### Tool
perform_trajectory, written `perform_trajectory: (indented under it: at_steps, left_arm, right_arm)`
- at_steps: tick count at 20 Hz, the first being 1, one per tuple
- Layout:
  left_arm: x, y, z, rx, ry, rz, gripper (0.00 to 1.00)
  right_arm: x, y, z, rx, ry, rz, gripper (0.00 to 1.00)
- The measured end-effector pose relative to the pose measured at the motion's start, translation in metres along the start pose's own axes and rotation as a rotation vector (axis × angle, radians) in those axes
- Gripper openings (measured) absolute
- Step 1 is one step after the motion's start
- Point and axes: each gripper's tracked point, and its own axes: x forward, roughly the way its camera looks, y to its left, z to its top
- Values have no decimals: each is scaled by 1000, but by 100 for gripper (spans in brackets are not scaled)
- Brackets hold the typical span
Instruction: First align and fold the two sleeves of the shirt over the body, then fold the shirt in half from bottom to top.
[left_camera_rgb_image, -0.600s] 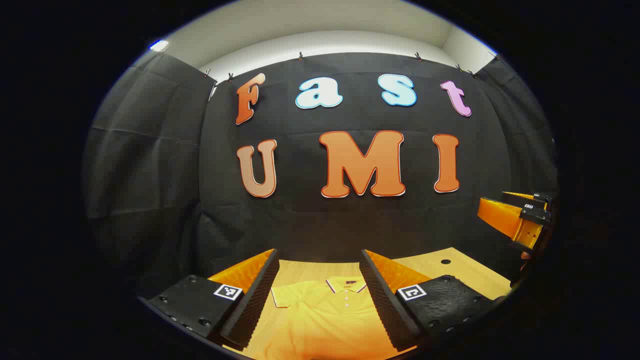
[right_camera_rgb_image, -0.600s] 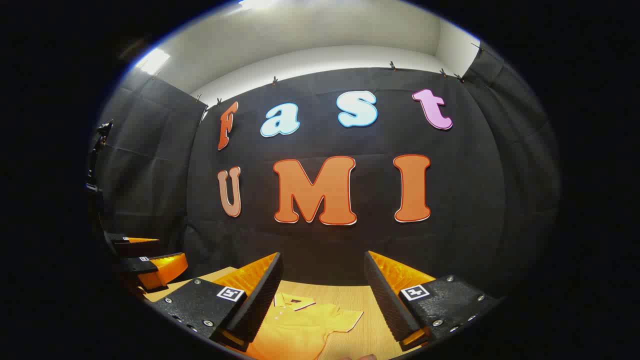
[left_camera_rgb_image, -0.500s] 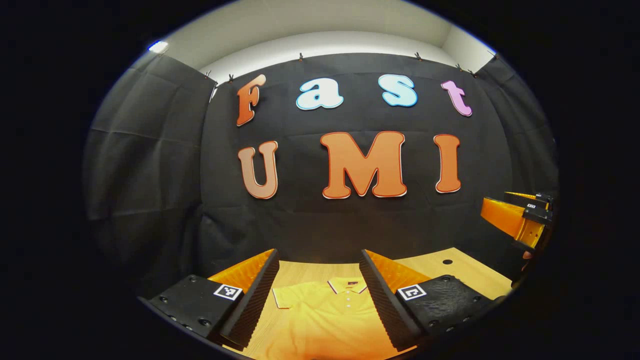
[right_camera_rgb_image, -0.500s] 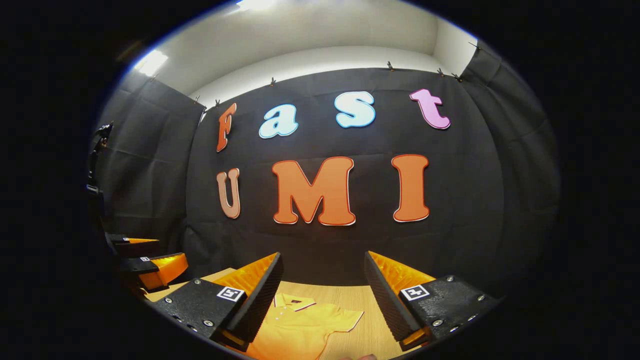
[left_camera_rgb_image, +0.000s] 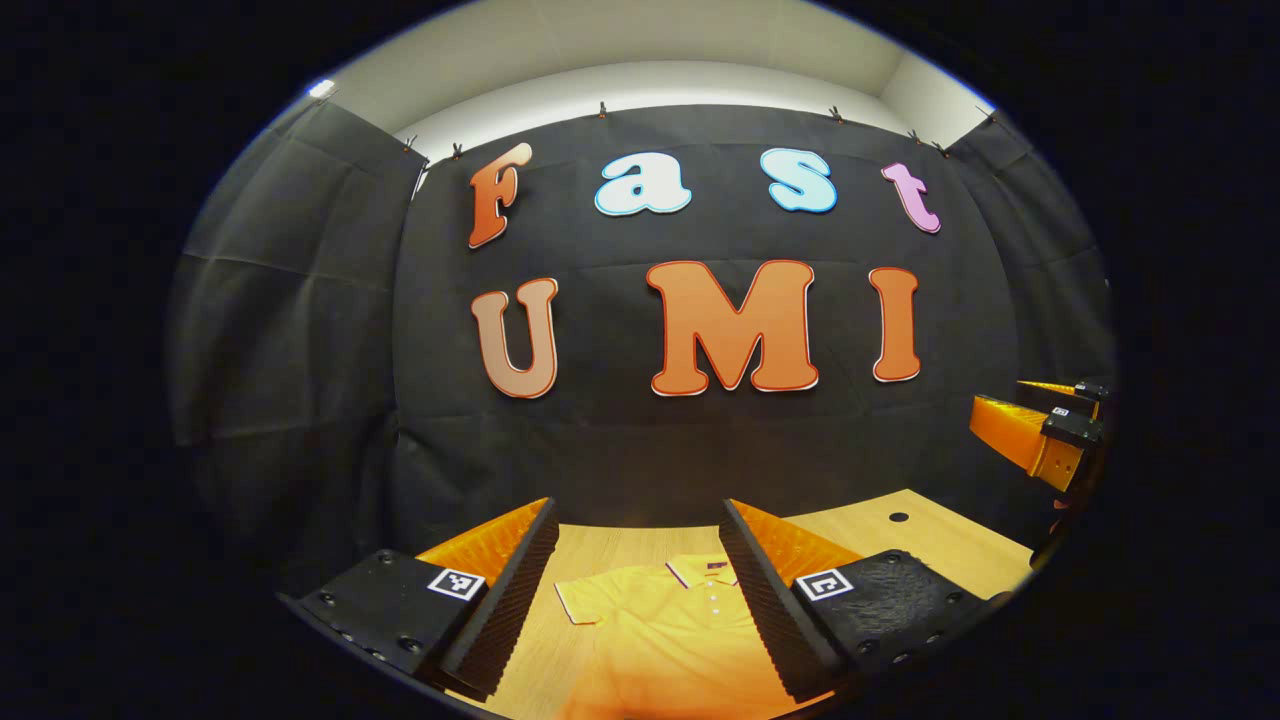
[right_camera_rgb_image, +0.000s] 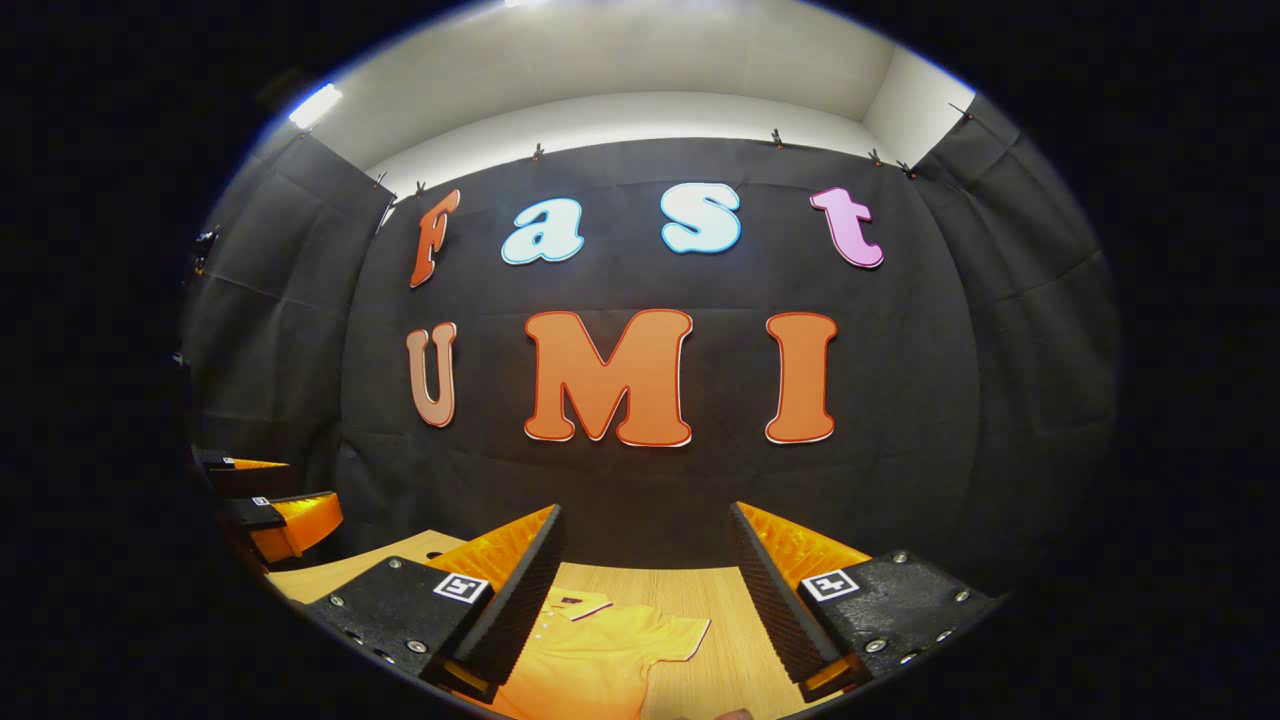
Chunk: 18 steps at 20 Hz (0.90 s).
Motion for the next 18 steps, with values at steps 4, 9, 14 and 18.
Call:
perform_trajectory:
  at_steps: [4,9,14,18]
  left_arm:
    - [16,12,-2,6,-3,-63,97]
    - [31,43,-5,-1,-3,-81,97]
    - [48,71,-10,-6,2,-110,97]
    - [63,89,-14,-6,4,-150,97]
  right_arm:
    - [4,15,7,-13,-13,-50,98]
    - [13,24,6,-13,-8,-120,98]
    - [32,29,1,-3,3,-176,98]
    - [49,30,-10,40,34,-219,98]
